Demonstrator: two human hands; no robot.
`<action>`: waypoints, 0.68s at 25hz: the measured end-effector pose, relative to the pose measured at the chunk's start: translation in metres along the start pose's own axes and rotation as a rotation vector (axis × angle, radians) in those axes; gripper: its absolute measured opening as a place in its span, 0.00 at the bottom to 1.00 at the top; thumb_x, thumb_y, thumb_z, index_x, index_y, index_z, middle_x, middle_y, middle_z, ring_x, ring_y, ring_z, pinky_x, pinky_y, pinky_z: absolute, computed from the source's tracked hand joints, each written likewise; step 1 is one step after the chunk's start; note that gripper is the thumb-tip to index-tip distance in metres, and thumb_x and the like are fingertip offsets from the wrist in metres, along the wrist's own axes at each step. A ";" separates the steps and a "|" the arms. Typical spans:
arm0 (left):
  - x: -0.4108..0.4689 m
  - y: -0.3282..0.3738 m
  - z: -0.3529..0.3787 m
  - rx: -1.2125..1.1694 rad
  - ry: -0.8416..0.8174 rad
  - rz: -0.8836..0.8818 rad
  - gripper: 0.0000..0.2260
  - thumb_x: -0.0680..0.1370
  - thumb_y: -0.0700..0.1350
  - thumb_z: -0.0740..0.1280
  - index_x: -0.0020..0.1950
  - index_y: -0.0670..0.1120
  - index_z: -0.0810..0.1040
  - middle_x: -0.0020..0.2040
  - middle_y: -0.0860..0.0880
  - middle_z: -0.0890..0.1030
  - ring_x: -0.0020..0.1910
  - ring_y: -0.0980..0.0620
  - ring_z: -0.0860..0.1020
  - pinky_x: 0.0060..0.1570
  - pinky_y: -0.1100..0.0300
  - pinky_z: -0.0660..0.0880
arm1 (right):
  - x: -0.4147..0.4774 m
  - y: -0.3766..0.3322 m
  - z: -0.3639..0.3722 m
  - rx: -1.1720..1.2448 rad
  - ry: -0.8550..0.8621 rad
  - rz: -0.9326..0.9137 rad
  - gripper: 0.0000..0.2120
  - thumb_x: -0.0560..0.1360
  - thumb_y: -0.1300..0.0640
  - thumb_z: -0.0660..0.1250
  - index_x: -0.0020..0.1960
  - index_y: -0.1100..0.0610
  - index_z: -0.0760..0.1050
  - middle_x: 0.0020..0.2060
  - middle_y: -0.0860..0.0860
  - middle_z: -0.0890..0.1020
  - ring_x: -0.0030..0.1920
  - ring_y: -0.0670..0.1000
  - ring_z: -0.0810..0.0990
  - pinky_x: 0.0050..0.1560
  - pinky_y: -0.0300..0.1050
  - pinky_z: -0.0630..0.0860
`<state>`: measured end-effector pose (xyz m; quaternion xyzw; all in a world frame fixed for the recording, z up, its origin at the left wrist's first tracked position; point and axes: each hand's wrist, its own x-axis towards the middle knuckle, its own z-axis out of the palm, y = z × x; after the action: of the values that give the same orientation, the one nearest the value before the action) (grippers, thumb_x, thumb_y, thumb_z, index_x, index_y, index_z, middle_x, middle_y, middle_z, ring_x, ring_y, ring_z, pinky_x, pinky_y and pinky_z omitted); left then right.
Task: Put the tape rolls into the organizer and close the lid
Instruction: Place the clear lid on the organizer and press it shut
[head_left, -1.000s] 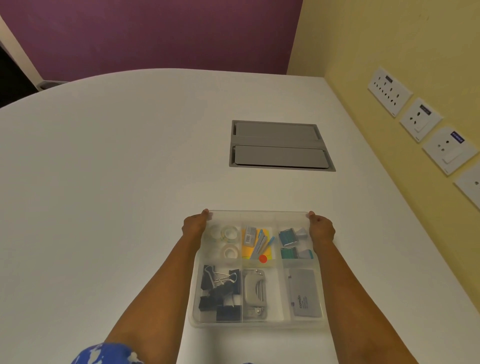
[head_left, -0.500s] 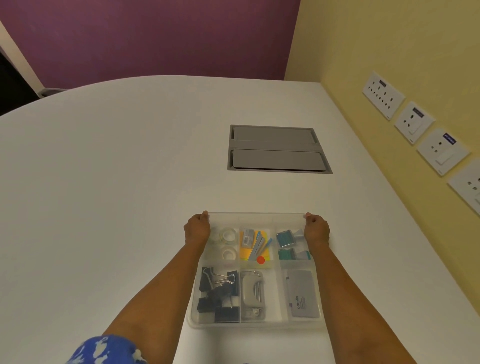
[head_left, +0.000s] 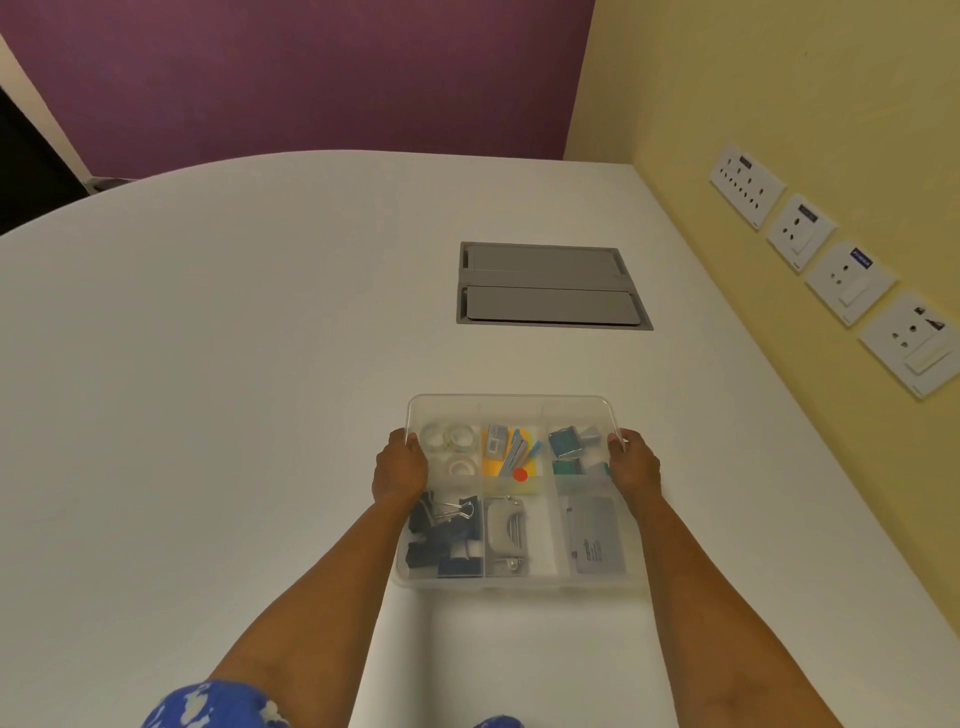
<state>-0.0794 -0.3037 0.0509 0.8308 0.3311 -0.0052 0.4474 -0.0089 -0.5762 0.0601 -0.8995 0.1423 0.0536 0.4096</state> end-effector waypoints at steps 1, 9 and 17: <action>-0.008 -0.004 -0.001 0.000 0.004 -0.010 0.18 0.83 0.49 0.50 0.69 0.42 0.66 0.65 0.39 0.75 0.62 0.38 0.75 0.61 0.45 0.73 | -0.007 0.004 -0.002 -0.010 -0.001 -0.001 0.19 0.83 0.54 0.54 0.70 0.63 0.67 0.65 0.62 0.75 0.64 0.63 0.74 0.64 0.54 0.72; -0.079 -0.034 -0.006 -0.089 0.026 -0.100 0.19 0.83 0.49 0.50 0.67 0.41 0.69 0.63 0.37 0.76 0.60 0.37 0.76 0.62 0.46 0.73 | -0.070 0.038 -0.021 0.011 -0.049 0.027 0.20 0.83 0.52 0.52 0.67 0.63 0.69 0.62 0.63 0.77 0.63 0.63 0.74 0.60 0.51 0.72; -0.139 -0.055 -0.008 -0.375 0.032 -0.248 0.21 0.83 0.51 0.53 0.70 0.40 0.68 0.67 0.38 0.73 0.65 0.37 0.72 0.67 0.45 0.69 | -0.124 0.070 -0.028 0.347 -0.111 0.196 0.22 0.82 0.49 0.53 0.69 0.62 0.67 0.65 0.61 0.74 0.65 0.62 0.73 0.68 0.58 0.71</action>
<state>-0.2212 -0.3524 0.0575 0.6859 0.4329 0.0148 0.5848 -0.1482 -0.6144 0.0546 -0.7931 0.2132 0.1173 0.5584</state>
